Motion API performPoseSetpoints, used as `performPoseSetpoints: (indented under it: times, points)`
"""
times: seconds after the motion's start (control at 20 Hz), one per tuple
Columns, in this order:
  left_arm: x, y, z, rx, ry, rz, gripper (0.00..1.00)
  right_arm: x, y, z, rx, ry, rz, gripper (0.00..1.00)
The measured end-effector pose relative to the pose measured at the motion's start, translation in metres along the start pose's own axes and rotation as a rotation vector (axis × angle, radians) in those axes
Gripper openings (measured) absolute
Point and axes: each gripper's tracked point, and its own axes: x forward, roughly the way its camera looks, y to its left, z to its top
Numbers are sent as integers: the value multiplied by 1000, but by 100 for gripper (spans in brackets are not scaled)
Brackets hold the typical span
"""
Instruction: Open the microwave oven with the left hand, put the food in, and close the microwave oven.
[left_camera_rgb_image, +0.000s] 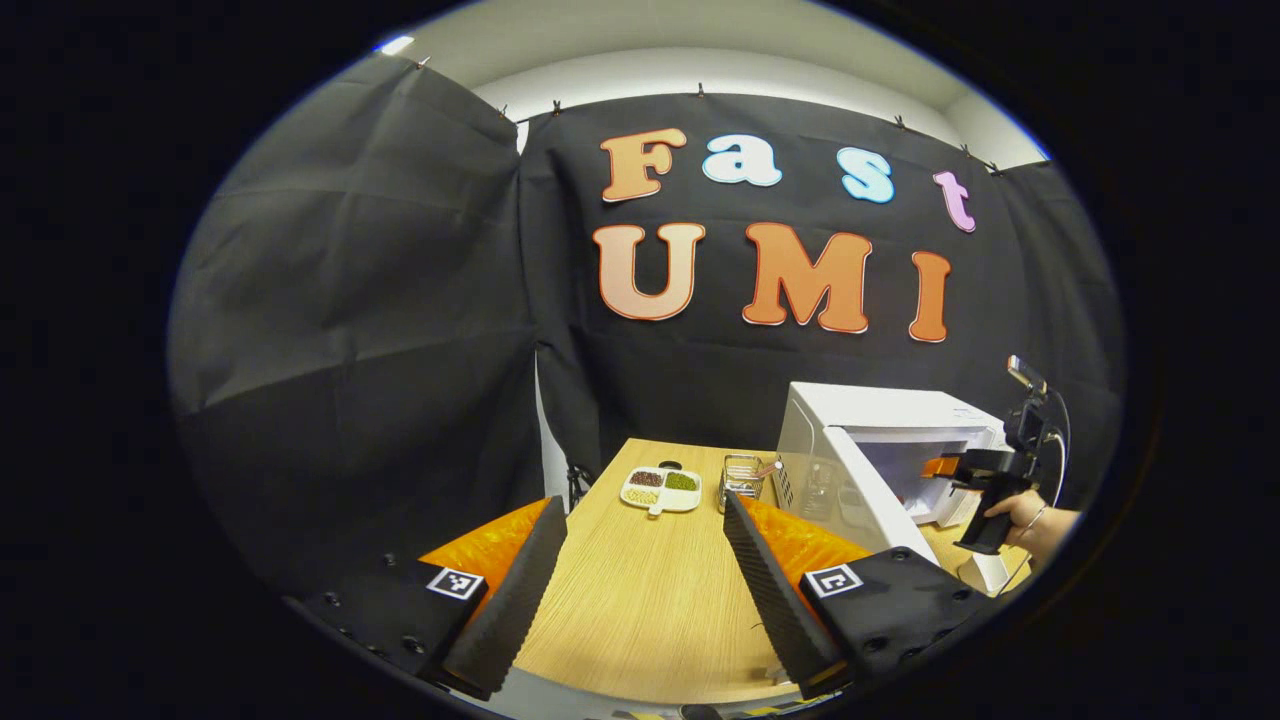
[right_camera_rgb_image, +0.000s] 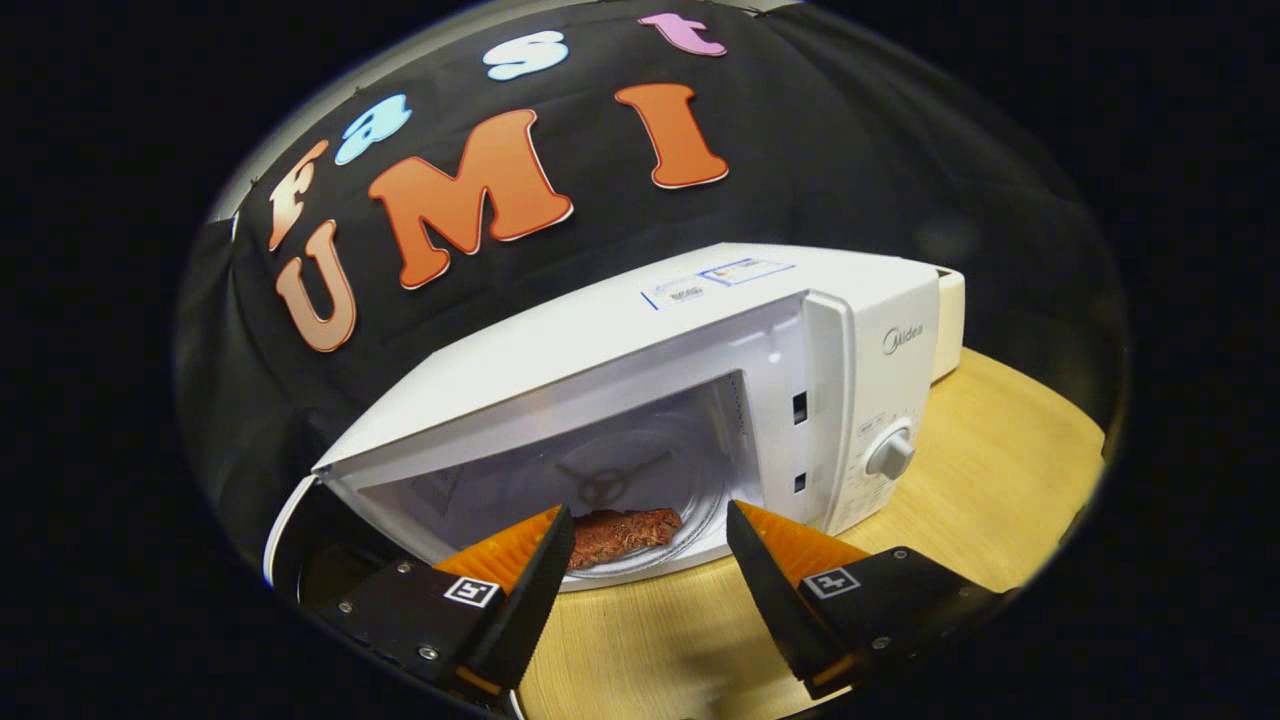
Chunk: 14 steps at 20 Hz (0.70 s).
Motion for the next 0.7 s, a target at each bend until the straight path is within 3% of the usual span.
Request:
performPoseSetpoints:
  times: [0.4,0.7]
  points:
    - [-31,-15,-4,12,-43,-27,97,-92,-17,89,-208,-110,85,94]
    - [-35,-28,-9,-5,-50,-66,100,-160,-35,155,-253,-210,76,94]
